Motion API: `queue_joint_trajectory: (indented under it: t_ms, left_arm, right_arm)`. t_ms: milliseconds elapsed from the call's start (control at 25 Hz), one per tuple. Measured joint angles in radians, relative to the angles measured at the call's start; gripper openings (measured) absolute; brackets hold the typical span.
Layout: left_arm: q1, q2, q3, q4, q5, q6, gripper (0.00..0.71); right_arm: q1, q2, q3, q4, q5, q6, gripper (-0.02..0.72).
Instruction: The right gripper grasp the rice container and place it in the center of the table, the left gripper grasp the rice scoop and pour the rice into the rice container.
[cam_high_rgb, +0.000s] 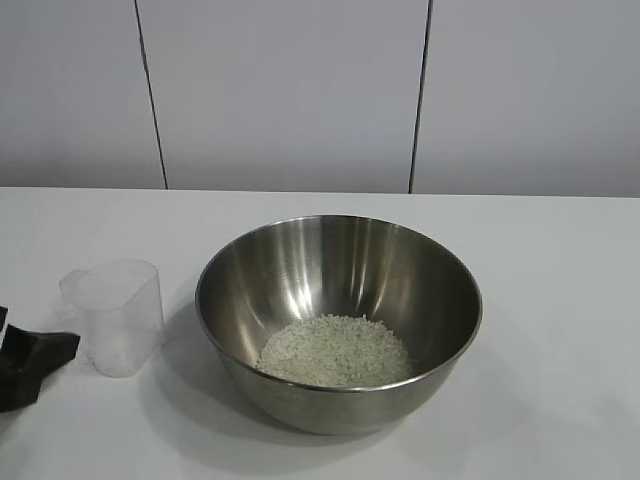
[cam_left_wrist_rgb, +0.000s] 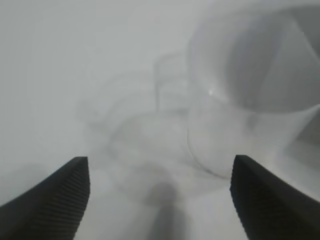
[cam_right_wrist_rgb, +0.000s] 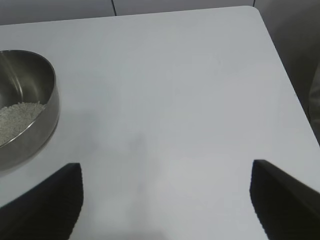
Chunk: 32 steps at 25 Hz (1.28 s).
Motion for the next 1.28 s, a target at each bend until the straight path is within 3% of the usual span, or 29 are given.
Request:
queue_joint_trajectory:
  t_ms: [200, 440, 640, 760, 880, 1000, 1120, 1200, 1280]
  left_arm:
    - [0.0, -0.182, 0.014, -0.034, 0.035, -0.004, 0.57]
    - [0.0, -0.417, -0.057, -0.026, 0.346, -0.06, 0.57]
    - [0.0, -0.587, -0.237, 0.104, 0.774, -0.2, 0.57]
    - [0.0, -0.646, -0.392, 0.188, 1.112, -0.341, 0.577]
    - [0.0, -0.673, -0.556, 0.191, 1.39, -0.356, 0.599]
    - [0.0, -0.675, -0.691, 0.087, 1.568, -0.219, 0.606]
    - [0.011, -0.675, -0.788, -0.087, 1.659, -0.002, 0.608]
    - [0.054, -0.678, -0.827, -0.203, 1.699, 0.119, 0.61]
    - [0.127, -0.696, -0.844, -0.271, 1.725, 0.193, 0.609]
  right_arm:
    - [0.0, 0.0, 0.0, 0.0, 0.001, 0.0, 0.621]
    - [0.0, 0.0, 0.0, 0.0, 0.001, 0.0, 0.621]
    - [0.0, 0.0, 0.0, 0.0, 0.001, 0.0, 0.621]
    - [0.0, 0.0, 0.0, 0.0, 0.001, 0.0, 0.621]
    - [0.0, 0.0, 0.0, 0.0, 0.001, 0.0, 0.621]
    - [0.0, 0.0, 0.0, 0.0, 0.001, 0.0, 0.621]
    - [0.0, 0.0, 0.0, 0.0, 0.001, 0.0, 0.621]
    - [0.0, 0.0, 0.0, 0.0, 0.0, 0.0, 0.621]
    - [0.0, 0.0, 0.0, 0.001, 0.0, 0.0, 0.621]
